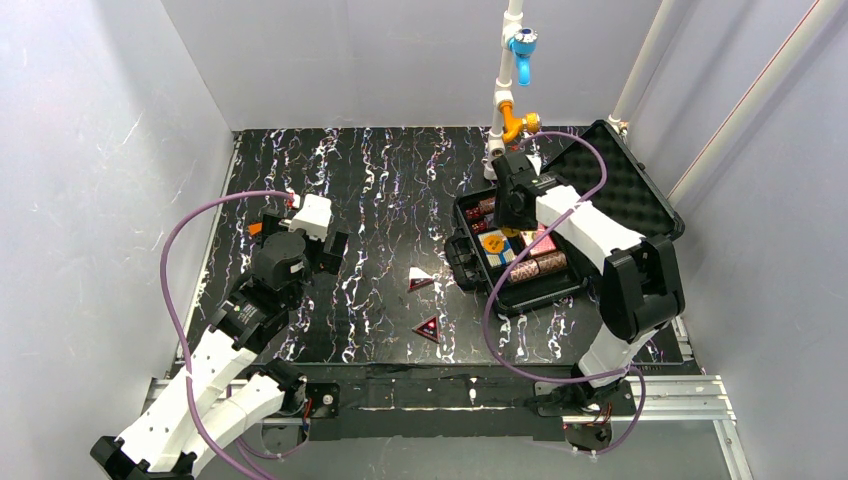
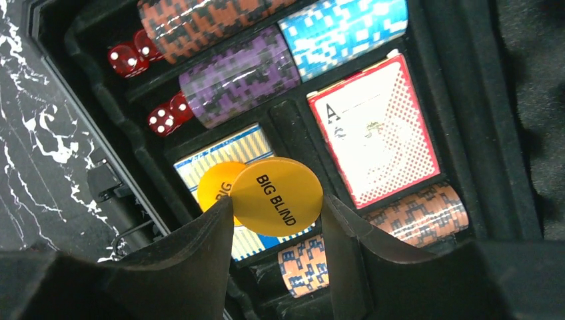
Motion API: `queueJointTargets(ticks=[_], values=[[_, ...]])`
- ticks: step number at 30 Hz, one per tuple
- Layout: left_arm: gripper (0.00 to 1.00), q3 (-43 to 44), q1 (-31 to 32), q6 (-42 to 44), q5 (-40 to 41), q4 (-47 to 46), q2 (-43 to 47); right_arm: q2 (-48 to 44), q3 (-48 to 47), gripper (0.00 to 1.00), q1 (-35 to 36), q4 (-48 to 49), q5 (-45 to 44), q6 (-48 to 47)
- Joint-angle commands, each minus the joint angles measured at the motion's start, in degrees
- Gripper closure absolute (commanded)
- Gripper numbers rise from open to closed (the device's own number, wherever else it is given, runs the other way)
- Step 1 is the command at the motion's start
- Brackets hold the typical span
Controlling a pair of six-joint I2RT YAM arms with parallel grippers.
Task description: Pack up texas hold em set
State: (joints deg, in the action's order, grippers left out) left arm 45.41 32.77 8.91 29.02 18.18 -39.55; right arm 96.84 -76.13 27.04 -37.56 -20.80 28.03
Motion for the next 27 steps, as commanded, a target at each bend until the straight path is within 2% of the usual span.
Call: queueJointTargets(ticks=[1,14,27], values=[[0.02,-0.23,0.18,-0.44,-0.21,-0.66,0.19,-1.66,-2.65,0.5,-2.08,1.26,0.14,-1.11],[0.02,-0.23,0.2,-0.58,-0.63,-0.51,-0.77,-2.55,1.97,0.5,-8.12,5.25,-0.14,-0.02],[0.02,-0.23,0.27,-0.61,-0.72,-0.42,-1.14,-0.72,4.05,0.49,-10.21,6.39,0.41,0.29]])
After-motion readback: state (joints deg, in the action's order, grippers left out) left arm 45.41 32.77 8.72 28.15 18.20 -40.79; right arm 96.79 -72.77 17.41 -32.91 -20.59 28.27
